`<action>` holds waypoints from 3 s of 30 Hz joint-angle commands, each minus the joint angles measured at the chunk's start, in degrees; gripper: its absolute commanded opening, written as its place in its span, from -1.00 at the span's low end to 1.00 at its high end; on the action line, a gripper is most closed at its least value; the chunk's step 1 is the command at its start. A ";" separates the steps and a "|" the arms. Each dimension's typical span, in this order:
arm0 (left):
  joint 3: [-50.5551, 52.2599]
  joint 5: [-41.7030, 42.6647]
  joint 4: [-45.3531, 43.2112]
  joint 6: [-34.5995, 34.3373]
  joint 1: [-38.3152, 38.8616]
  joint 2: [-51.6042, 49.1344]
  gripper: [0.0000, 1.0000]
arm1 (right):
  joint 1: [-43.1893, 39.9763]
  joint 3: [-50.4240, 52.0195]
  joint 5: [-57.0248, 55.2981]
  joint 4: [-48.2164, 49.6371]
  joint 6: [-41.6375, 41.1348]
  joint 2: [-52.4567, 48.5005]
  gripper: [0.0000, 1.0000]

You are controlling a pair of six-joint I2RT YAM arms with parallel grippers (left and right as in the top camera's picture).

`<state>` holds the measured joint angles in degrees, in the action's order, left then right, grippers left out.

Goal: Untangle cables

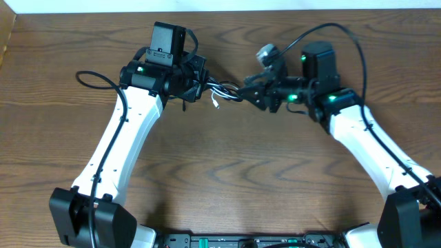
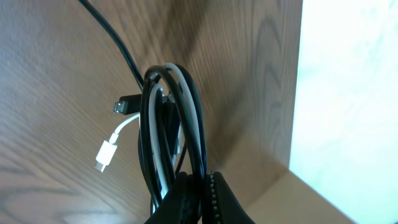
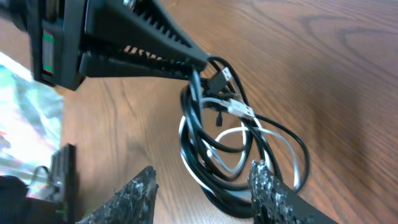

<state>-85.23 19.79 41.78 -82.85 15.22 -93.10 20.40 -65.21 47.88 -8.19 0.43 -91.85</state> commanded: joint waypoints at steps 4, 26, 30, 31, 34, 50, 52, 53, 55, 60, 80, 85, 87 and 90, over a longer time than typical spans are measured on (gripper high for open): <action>-0.61 3.58 0.04 -4.52 0.07 1.36 -0.85 | 3.37 -0.72 -7.30 -0.85 5.07 1.25 -0.08; -0.61 2.23 1.09 -4.46 0.07 1.36 -0.85 | 9.84 -0.68 -24.39 -4.28 8.50 0.81 -0.98; -0.59 -2.99 2.91 -4.48 0.07 1.36 -0.85 | 9.20 -0.70 -23.15 -4.76 7.32 3.28 -0.98; -0.59 -4.00 3.43 -4.48 0.07 1.36 -0.85 | 8.83 -0.70 -22.64 -4.98 6.71 4.22 -0.98; -0.59 -5.95 4.94 -4.48 0.07 1.36 -0.85 | 6.95 -0.70 -17.53 -6.27 6.21 7.08 -0.98; -0.50 -8.94 7.87 14.32 0.07 1.36 -0.85 | -11.67 -0.68 7.13 -8.37 -6.08 8.72 -0.98; -0.50 -8.96 7.87 20.20 0.07 1.36 -0.85 | -12.37 -0.68 7.10 -8.61 -6.43 8.48 -0.98; -0.50 -8.92 7.87 23.19 0.07 1.36 -0.85 | -12.50 -0.68 7.10 -8.83 -6.40 8.24 -0.98; -0.50 -8.90 7.91 29.97 0.07 1.36 -0.85 | -12.44 -0.68 7.10 -9.49 -6.29 7.74 -0.98; -0.50 -10.19 7.87 47.50 0.07 1.36 -0.85 | -11.82 -0.68 7.15 -12.59 -5.46 6.01 -0.98; -0.74 8.50 1.73 74.88 0.26 2.64 -0.12 | -11.74 -0.68 8.96 -14.51 -3.43 4.57 -0.98; -0.46 10.80 1.18 75.97 0.87 -0.26 -0.12 | -11.74 -0.68 13.88 -13.57 -2.89 4.57 -0.98; -0.44 14.73 0.42 78.29 0.87 -1.38 -0.11 | -11.80 -0.68 16.31 -13.29 -2.58 4.57 -0.98; -0.44 18.60 -1.49 79.69 0.87 -2.38 -0.11 | -11.87 -0.68 18.71 -13.29 -2.03 4.55 -0.98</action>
<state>-85.23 32.16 41.23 -6.76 15.92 -94.19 8.75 -65.19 60.45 -21.71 -3.14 -87.33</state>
